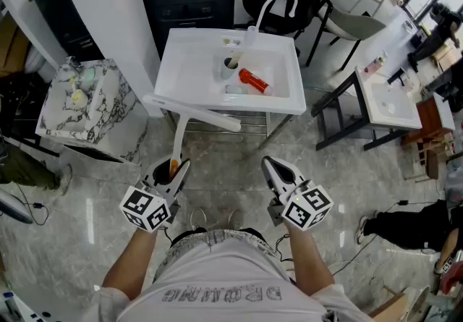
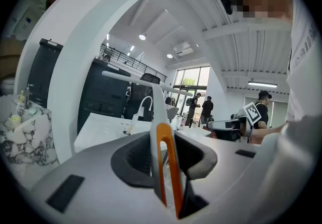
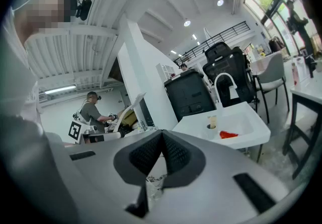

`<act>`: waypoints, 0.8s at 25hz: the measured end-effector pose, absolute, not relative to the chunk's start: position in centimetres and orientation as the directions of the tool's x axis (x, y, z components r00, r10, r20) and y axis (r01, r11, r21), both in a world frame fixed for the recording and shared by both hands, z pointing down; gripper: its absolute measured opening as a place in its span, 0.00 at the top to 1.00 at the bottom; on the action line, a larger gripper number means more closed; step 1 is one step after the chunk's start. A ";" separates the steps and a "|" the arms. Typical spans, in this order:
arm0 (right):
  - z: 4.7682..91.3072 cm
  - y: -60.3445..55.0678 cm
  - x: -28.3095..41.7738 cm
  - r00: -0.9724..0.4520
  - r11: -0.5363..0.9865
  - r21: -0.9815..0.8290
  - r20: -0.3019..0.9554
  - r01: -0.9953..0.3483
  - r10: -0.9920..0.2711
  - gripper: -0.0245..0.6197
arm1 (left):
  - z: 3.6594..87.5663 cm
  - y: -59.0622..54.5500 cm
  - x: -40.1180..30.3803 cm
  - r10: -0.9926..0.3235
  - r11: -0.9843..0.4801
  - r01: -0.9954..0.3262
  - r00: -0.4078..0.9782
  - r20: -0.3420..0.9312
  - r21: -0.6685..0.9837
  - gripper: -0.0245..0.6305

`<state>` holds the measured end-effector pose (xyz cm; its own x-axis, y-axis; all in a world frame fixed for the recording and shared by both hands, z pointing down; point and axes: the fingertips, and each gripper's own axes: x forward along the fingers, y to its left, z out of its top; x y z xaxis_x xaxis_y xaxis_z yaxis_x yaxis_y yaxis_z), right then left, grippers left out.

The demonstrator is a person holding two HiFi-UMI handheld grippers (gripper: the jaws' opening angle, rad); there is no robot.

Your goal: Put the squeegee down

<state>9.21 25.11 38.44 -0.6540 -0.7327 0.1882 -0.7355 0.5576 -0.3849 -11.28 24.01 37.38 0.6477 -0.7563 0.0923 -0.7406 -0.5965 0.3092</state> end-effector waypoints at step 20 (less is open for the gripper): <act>38.4 24.8 9.6 -0.643 0.549 -0.386 0.175 -0.741 -0.746 0.95 | 37.6 23.9 -10.7 -0.754 -0.599 -0.739 0.650 0.093 0.309 0.78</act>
